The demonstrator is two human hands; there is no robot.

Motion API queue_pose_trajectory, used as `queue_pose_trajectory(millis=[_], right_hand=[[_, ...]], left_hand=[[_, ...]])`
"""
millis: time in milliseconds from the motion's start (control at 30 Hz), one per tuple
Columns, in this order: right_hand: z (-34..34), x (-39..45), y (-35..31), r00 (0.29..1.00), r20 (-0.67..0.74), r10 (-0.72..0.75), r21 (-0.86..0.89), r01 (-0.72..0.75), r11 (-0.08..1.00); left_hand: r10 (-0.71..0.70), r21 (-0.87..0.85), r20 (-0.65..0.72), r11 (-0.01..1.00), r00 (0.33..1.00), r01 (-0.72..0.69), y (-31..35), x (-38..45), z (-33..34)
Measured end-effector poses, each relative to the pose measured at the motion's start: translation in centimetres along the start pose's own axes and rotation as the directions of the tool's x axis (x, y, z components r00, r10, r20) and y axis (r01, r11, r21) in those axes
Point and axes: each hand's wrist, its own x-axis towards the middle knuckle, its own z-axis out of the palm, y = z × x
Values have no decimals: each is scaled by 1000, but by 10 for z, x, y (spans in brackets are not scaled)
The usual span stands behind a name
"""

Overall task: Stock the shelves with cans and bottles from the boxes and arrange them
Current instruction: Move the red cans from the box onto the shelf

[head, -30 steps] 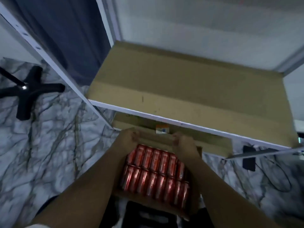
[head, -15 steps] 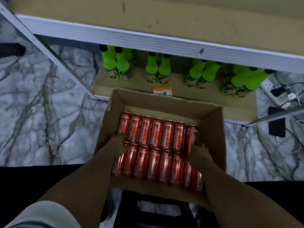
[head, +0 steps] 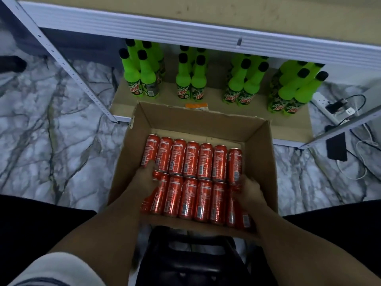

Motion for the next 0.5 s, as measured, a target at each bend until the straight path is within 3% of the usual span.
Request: queue_pose_trajectory(millis=[100,267,500], right_hand=[[-2,0,-4,1000,-20,3,119,-1,993],[-21,-1,-41,998,-48,-44,281,55,958],[-101,-60,-137,967,-167,-192,350,240,905]], left_hand=[[14,-160,17,987,1000,-11,6,-7,2],[47,-224,-50,973,998,-57,21,-10,-15],[180,-380,-198,892,964,-245,89,-65,-117]])
